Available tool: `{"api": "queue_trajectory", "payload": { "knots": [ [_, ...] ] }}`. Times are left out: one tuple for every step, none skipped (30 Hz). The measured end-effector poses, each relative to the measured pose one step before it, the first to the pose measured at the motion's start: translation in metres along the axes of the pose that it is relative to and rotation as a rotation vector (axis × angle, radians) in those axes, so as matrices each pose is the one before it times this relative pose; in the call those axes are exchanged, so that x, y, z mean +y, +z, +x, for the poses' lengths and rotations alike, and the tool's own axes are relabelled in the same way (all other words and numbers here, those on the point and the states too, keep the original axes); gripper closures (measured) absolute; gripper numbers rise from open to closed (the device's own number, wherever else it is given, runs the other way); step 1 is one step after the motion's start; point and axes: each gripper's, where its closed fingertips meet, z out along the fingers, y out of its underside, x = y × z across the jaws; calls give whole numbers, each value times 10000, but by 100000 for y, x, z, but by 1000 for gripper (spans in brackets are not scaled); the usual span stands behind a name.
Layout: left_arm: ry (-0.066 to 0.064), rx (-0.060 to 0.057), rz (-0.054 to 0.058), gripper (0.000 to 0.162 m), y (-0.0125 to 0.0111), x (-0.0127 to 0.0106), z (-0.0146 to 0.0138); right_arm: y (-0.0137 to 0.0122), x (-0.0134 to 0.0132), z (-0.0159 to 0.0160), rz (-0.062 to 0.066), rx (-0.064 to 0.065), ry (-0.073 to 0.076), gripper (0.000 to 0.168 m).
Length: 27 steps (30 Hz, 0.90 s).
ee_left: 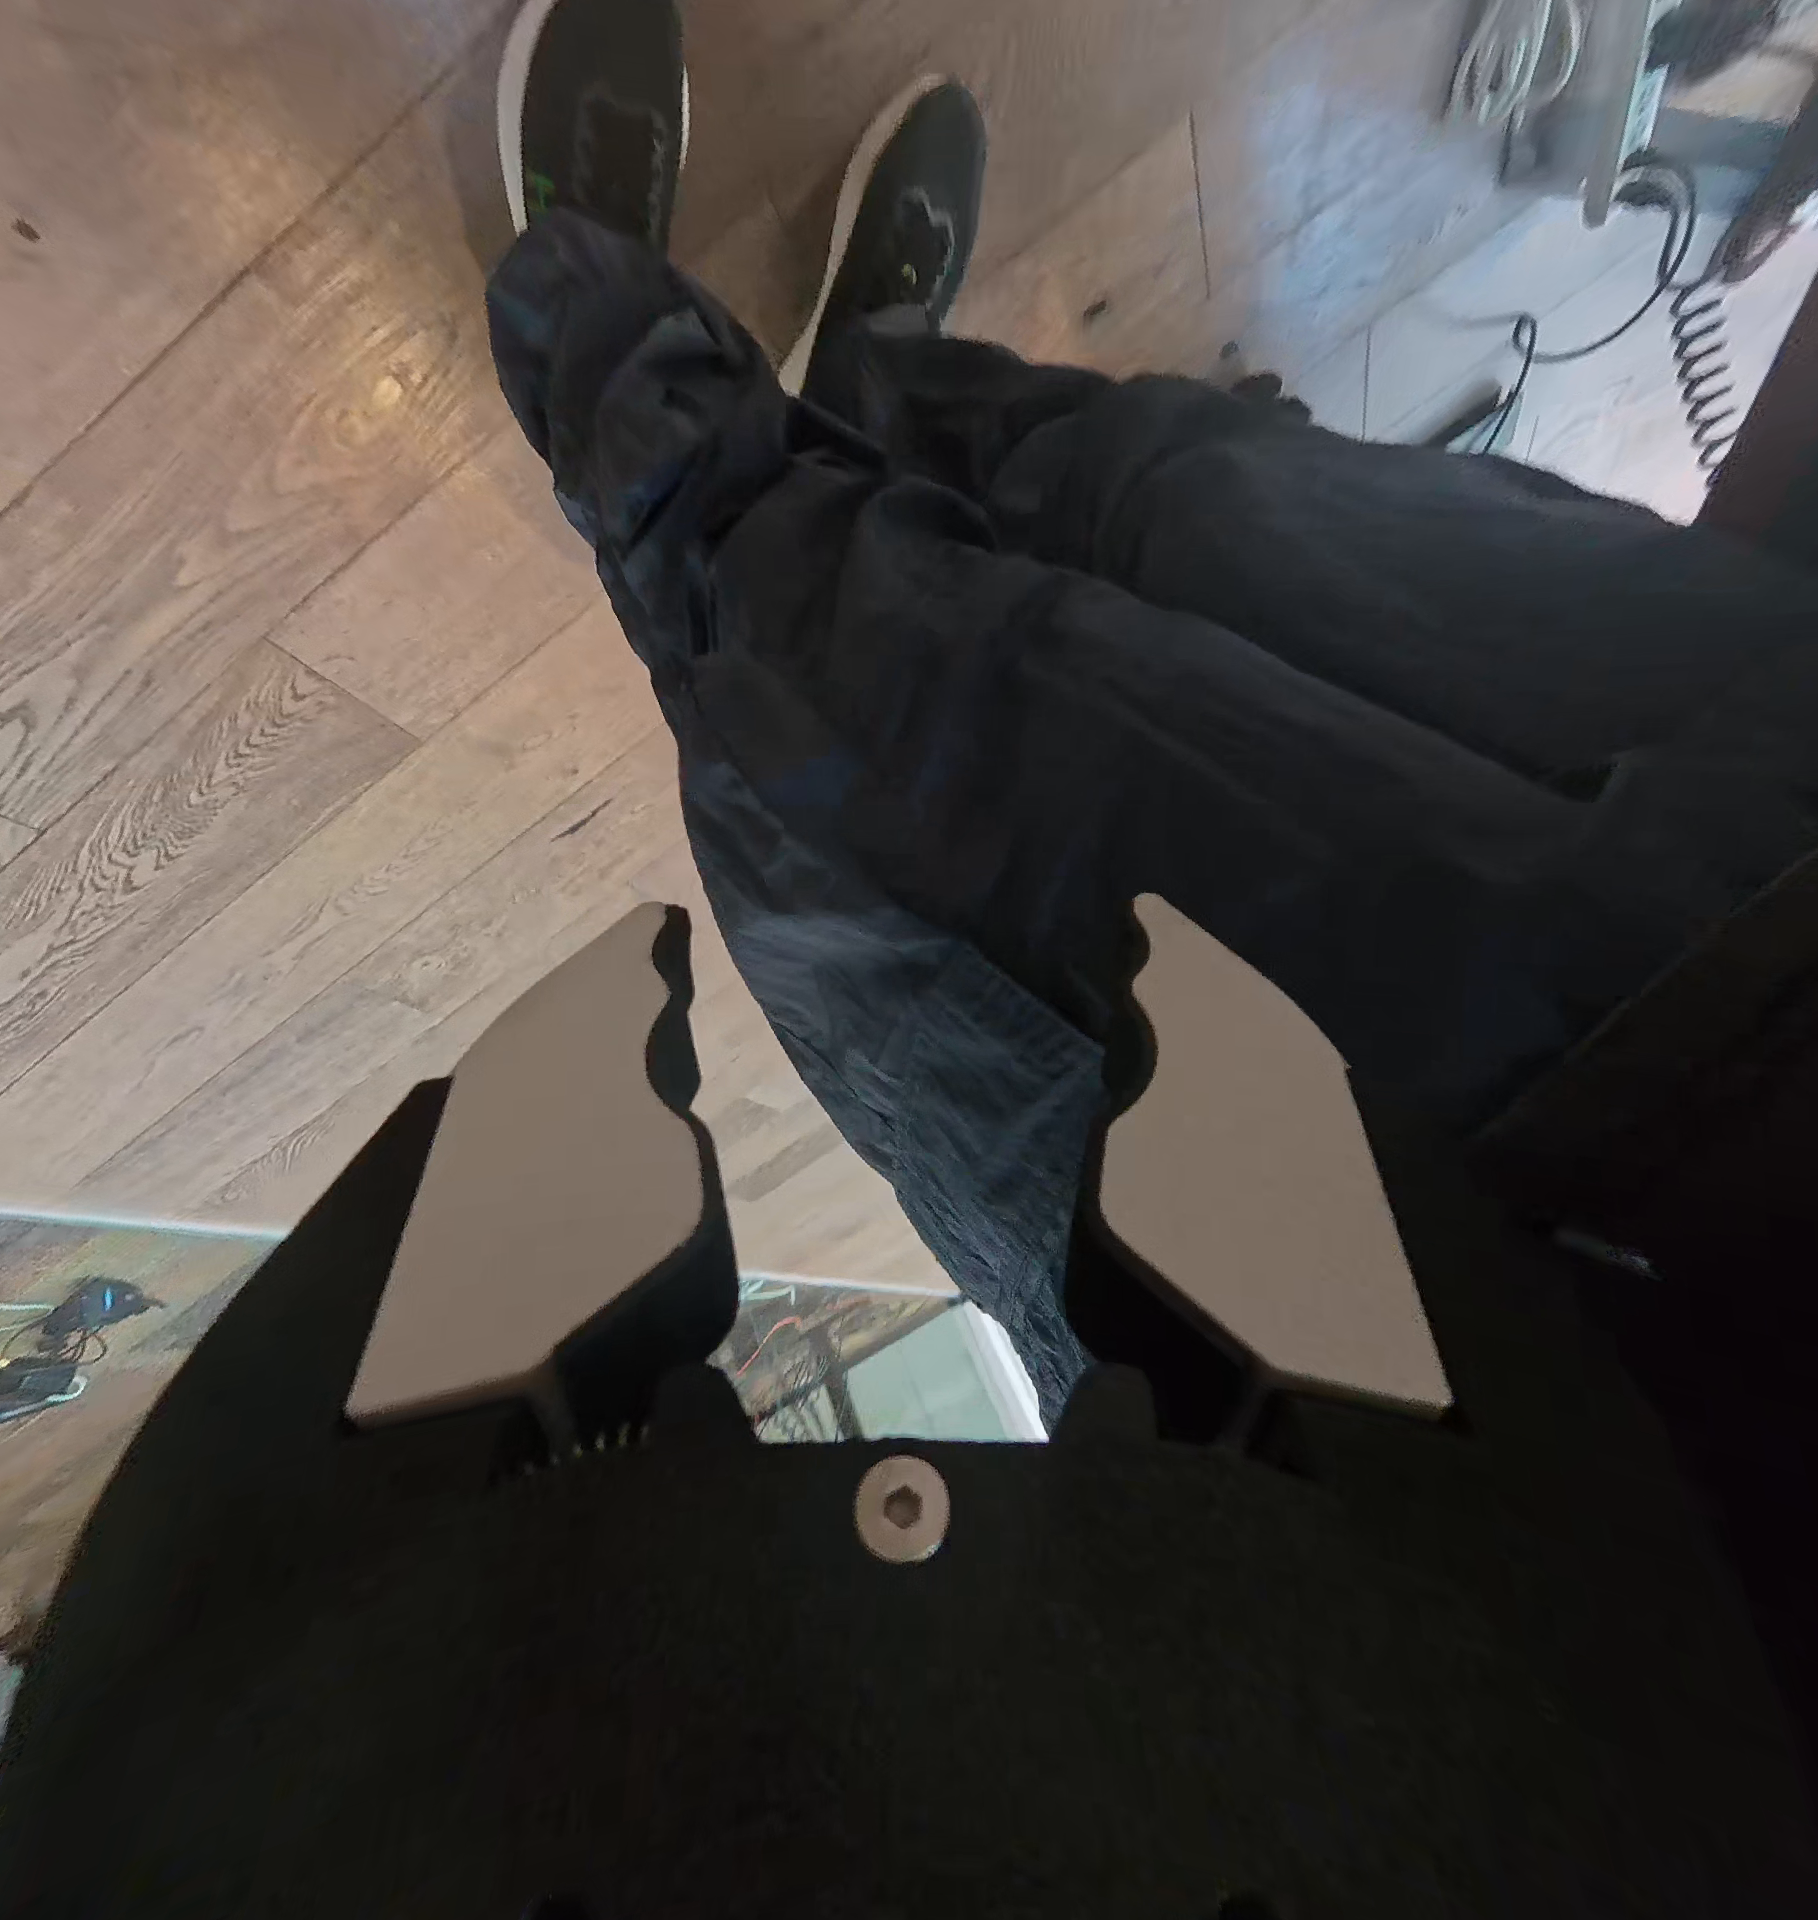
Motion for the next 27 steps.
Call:
{"api": "queue_trajectory", "payload": {
  "knots": [
    [111,-36,-250,84,580,481,119,413,-85,358,-107,222,-9,76],
    [101,-26,-209,84,528,445,130,398,-72,311,-84,151,-4,76],
    [69,4,-159,84,432,364,138,317,-62,249,-66,70,-21,76],
    [35,30,-102,84,337,272,140,251,-130,189,-32,-11,-42,76],
    [5,28,-44,84,224,179,76,175,-253,206,41,-16,-37,79],
    [-18,25,4,84,132,91,2,138,-303,334,131,40,-32,83],
    [-36,26,36,84,41,24,-21,6,-508,404,241,82,-9,86],
    [-46,23,53,84,-2,7,-58,-88,-792,321,370,16,29,88],
    [-45,16,55,84,-12,-15,-75,-142,-972,250,444,-32,54,88],
    [-34,11,40,84,-4,19,-86,-124,-1027,205,439,-62,12,88],
    [-19,11,21,84,32,37,-88,-63,-1002,168,400,-104,-38,89],
    [-11,8,1,84,78,86,-72,40,-969,111,317,-174,-58,89],
    [-11,6,-13,84,109,115,-49,163,-902,49,224,-242,-48,90],
    [-12,20,-16,84,135,145,1,282,-747,97,237,-183,-202,90],
    [-12,29,-12,84,154,160,50,324,-543,458,289,114,-209,93],
    [-5,35,-3,84,152,168,90,476,-184,207,143,-96,50,93],
    [7,35,7,84,160,158,104,552,173,-472,-44,-572,366,87],
    [8,37,-7,84,170,204,118,242,-96,-546,105,-569,441,84],
    [5,28,-17,84,166,222,85,-32,-102,-756,6,-683,390,73],
    [-2,26,-4,84,157,219,63,-58,82,-777,-141,-524,192,64],
    [-23,36,3,84,151,217,41,-86,254,-531,-214,-289,86,60],
    [-45,41,-20,84,134,248,-6,-192,364,-396,-250,-174,108,58],
    [-46,23,-17,84,86,247,-59,-277,402,-365,-241,-118,175,57],
    [-46,16,18,84,33,183,-86,-407,256,-479,-114,-149,243,57],
    [-60,25,30,84,-4,164,-121,-575,93,-622,47,-154,178,59],
    [-65,24,22,84,-22,142,-137,-682,87,-626,103,-35,-14,63],
    [-50,6,10,84,-18,126,-191,-653,161,-644,86,2,-100,69]
  ]
}}
